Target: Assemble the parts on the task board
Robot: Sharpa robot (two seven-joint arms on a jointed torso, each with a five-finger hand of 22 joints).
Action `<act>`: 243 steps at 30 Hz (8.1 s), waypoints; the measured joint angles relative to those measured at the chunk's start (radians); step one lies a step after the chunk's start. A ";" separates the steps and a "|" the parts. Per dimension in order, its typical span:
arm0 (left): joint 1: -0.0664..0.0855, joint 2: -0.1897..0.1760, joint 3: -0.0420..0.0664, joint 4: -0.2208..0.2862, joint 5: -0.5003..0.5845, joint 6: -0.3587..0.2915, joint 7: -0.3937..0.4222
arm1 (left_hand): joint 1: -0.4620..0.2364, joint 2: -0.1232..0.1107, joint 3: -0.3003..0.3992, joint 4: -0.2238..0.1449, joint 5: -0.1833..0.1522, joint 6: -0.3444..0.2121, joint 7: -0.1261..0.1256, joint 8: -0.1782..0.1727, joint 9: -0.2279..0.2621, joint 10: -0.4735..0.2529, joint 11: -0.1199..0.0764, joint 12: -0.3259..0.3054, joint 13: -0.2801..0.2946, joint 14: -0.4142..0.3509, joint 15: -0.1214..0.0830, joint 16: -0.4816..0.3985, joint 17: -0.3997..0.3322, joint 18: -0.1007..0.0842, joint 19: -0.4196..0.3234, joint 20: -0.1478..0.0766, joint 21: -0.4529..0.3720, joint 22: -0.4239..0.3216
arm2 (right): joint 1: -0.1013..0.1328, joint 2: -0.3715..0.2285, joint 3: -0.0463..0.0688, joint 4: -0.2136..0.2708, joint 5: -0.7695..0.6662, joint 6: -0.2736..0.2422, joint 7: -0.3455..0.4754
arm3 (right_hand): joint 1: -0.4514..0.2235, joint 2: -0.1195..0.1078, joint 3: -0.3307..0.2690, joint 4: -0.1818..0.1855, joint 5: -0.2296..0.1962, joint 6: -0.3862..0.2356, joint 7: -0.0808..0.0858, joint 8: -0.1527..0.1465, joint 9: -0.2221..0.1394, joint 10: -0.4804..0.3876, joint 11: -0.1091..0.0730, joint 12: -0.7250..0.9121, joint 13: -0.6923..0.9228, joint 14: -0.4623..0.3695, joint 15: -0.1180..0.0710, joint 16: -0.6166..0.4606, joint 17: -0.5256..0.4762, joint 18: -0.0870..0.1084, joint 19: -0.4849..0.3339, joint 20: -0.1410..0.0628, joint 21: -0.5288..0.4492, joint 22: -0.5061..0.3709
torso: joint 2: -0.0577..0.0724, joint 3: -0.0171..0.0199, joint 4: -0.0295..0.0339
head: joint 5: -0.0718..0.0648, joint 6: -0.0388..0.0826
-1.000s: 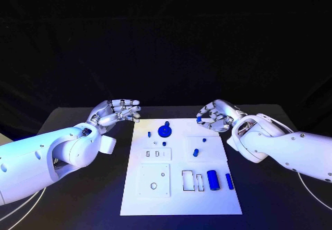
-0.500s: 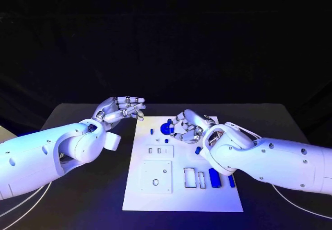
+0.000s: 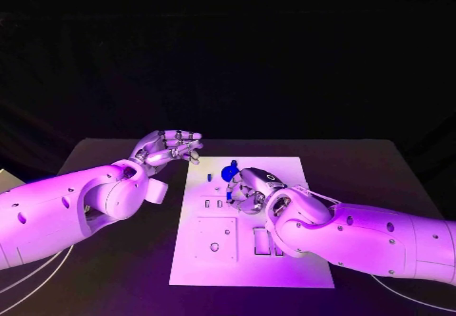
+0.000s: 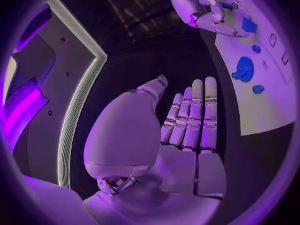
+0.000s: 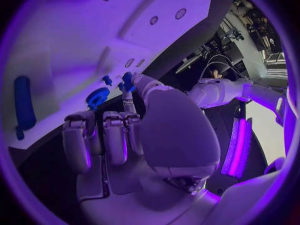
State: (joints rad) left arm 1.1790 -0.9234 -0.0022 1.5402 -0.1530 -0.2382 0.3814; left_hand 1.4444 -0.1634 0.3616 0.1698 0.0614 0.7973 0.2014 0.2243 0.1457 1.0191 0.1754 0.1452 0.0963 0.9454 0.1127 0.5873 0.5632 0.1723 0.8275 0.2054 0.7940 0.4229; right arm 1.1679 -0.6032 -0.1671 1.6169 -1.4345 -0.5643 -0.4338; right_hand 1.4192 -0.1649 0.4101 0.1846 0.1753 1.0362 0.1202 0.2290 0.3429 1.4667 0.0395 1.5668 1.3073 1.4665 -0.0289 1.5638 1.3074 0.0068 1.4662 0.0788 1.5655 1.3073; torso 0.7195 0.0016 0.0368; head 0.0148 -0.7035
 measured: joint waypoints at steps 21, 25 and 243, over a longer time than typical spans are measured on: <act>0.000 -0.003 0.000 0.001 -0.006 0.001 -0.006 | 0.000 0.000 0.003 0.003 0.000 0.000 0.000 0.000 0.000 0.000 0.000 0.000 0.001 0.000 0.000 0.005 0.002 -0.001 0.000 0.000 0.004 0.002 | -0.036 0.039 0.000 -0.024 -0.064 0.010 -0.025 | -0.008 -0.008 0.000 0.000 -0.004 -0.001 -0.002 -0.001 0.026 0.000 0.000 0.000 0.000 0.000 0.000 0.000 0.001 0.000 0.000 0.000 0.000 0.001 | 0.000 0.0006 -0.0007 | 0.009 -0.013; 0.000 -0.004 0.000 0.000 -0.006 0.001 -0.007 | 0.000 0.000 0.003 0.003 0.000 0.000 0.000 0.000 0.000 0.000 0.000 0.000 0.001 0.000 0.000 0.008 0.003 -0.001 0.000 0.000 0.007 0.002 | -0.039 0.043 0.000 -0.032 -0.070 0.012 -0.027 | -0.008 -0.008 0.000 0.000 -0.004 -0.001 -0.002 -0.002 0.027 0.000 0.000 0.000 0.000 0.000 0.000 0.000 0.001 0.000 0.000 0.000 0.000 0.001 | 0.000 0.0006 -0.0007 | 0.009 -0.013; 0.072 0.314 -0.028 -0.184 -0.877 0.491 -0.898 | -0.223 0.096 0.101 0.093 -0.001 0.010 -0.117 0.496 0.492 0.180 -0.156 1.078 0.896 0.520 -0.156 0.977 0.744 -0.135 0.638 -0.138 0.723 0.885 | 0.164 -0.296 0.002 -0.238 0.871 0.129 0.681 | -0.074 -0.048 -0.009 0.031 0.061 -0.163 0.028 0.026 0.031 -0.129 0.021 -0.275 -0.052 0.000 0.004 -0.037 0.001 0.015 0.000 -0.017 -0.125 0.001 | -0.026 0.0118 -0.0211 | 0.009 -0.044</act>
State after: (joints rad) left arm 1.2509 -0.6092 -0.0306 1.3562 -1.0304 0.2527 -0.5164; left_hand 1.2209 -0.0675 0.4625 0.2630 0.0609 0.8077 0.0843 0.7205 0.6373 1.1991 0.0194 1.2228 0.9928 1.4652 -0.0429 1.5644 1.3073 0.0374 1.4654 0.0677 1.5170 1.3076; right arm 1.3318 -0.8993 -0.1655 1.3786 -0.5631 -0.4354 0.2467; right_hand 1.3448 -0.2132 0.4014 0.2152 0.2359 0.8731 0.1487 0.2552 0.3738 1.3380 0.0609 1.2917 1.2551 1.4665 -0.0250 1.5265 1.3080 0.0218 1.4661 0.0613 1.4406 1.3080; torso 0.6936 0.0134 0.0157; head 0.0238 -0.7472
